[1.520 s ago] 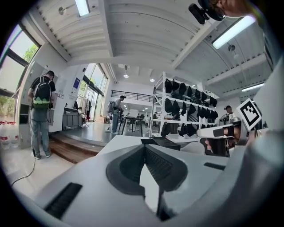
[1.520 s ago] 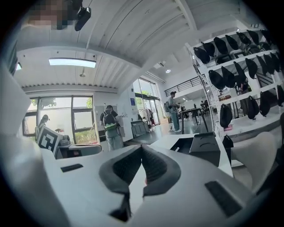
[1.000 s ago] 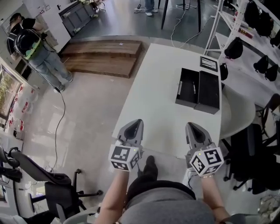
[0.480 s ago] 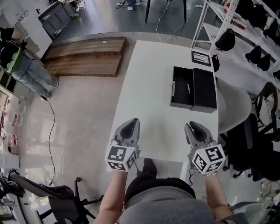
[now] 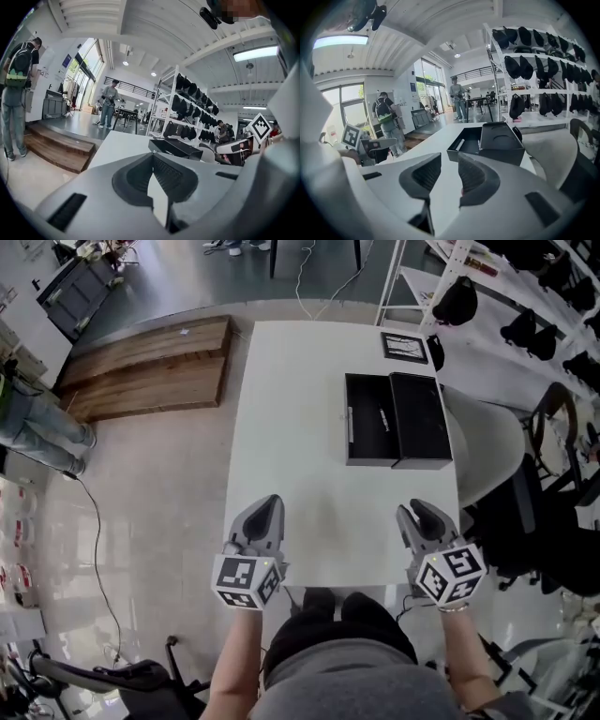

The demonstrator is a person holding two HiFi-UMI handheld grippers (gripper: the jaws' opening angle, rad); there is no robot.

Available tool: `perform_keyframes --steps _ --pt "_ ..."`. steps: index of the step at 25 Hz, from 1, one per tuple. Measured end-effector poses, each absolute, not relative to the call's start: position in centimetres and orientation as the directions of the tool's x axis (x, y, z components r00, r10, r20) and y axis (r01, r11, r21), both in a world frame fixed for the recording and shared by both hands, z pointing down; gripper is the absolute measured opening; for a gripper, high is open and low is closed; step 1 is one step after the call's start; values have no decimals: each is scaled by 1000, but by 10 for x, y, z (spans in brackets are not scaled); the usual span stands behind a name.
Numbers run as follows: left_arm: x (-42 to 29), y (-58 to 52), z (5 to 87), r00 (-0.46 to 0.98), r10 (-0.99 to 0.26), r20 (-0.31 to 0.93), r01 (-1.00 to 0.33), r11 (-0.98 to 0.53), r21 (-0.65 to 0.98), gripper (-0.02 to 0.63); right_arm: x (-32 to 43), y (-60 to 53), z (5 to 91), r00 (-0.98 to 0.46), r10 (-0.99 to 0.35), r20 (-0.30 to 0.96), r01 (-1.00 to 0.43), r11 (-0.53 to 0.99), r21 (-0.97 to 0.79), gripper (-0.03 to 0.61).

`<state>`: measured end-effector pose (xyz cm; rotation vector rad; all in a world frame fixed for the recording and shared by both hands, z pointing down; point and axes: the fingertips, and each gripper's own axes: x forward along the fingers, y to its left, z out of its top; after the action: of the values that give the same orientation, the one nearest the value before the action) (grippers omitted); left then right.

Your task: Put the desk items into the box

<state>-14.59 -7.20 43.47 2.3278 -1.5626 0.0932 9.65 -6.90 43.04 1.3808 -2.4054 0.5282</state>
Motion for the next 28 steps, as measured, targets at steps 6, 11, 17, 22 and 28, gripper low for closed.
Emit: perform_keyframes --steps 6,11,17,22,28 --pt "-122 -82 443 450 -855 257 -886 -393 245 6 114 -62 442 -461 -739 492 -875 472 -111 127" --pt "-97 -90 442 488 -830 271 -870 -438 226 6 131 -58 444 -481 -707 518 -849 522 -77 137" --pt "-73 -90 443 511 -813 279 -858 -463 222 6 148 -50 460 -484 -651 585 -820 570 -45 135" --pt "-62 -89 444 520 -805 285 -853 -473 220 6 151 -44 478 -498 -573 651 -761 648 -11 135" --pt "-54 -87 447 524 -796 302 -851 -481 209 6 152 -42 501 -488 -485 726 -681 732 32 135"
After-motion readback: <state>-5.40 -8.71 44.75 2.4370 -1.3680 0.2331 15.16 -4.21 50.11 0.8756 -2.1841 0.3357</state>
